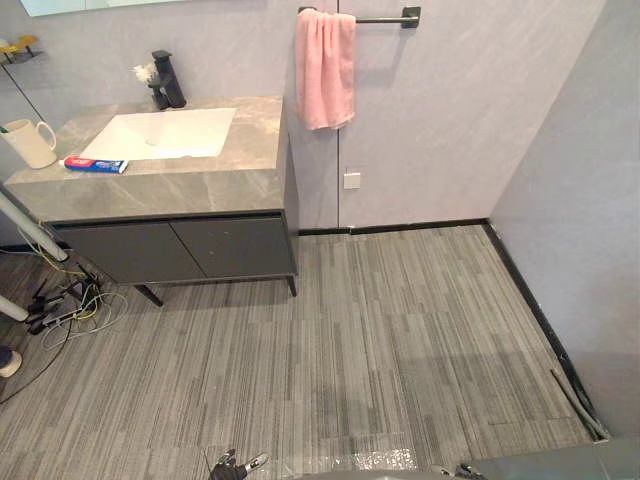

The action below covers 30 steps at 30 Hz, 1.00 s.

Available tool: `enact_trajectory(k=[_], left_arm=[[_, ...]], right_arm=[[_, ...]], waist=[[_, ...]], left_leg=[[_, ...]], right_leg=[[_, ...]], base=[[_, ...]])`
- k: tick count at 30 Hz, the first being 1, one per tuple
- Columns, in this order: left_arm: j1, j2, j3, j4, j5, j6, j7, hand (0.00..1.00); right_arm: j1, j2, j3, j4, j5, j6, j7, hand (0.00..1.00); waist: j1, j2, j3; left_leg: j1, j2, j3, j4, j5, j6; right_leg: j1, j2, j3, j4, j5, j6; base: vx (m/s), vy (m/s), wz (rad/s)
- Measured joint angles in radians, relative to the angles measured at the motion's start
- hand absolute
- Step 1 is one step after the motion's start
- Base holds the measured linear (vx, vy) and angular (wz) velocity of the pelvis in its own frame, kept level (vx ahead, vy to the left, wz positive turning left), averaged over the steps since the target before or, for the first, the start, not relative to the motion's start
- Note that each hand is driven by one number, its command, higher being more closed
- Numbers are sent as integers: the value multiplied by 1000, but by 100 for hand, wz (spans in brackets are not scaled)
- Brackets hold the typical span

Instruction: Organize washtable

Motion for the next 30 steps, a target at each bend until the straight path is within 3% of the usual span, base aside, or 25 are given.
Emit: enact_trajectory(k=[14, 30], left_arm=[[2, -11, -7, -1, -12, -20, 21, 0], [1, -10, -9, -2, -12, -21, 20, 0]], right_arm=[[7, 5, -31, -1, 22, -2, -1, 0], [10, 13, -65, -1, 30, -2, -1, 0]], waist=[[0, 0, 12], [1, 3, 10]], left_leg=[[10, 16, 29, -8, 0, 1], [17, 22, 37, -10, -3, -4]], right_leg=[[10, 19, 24, -35, 20, -22], [17, 26, 29, -42, 20, -22]], base=[[-26, -22, -6], [-11, -3, 0]])
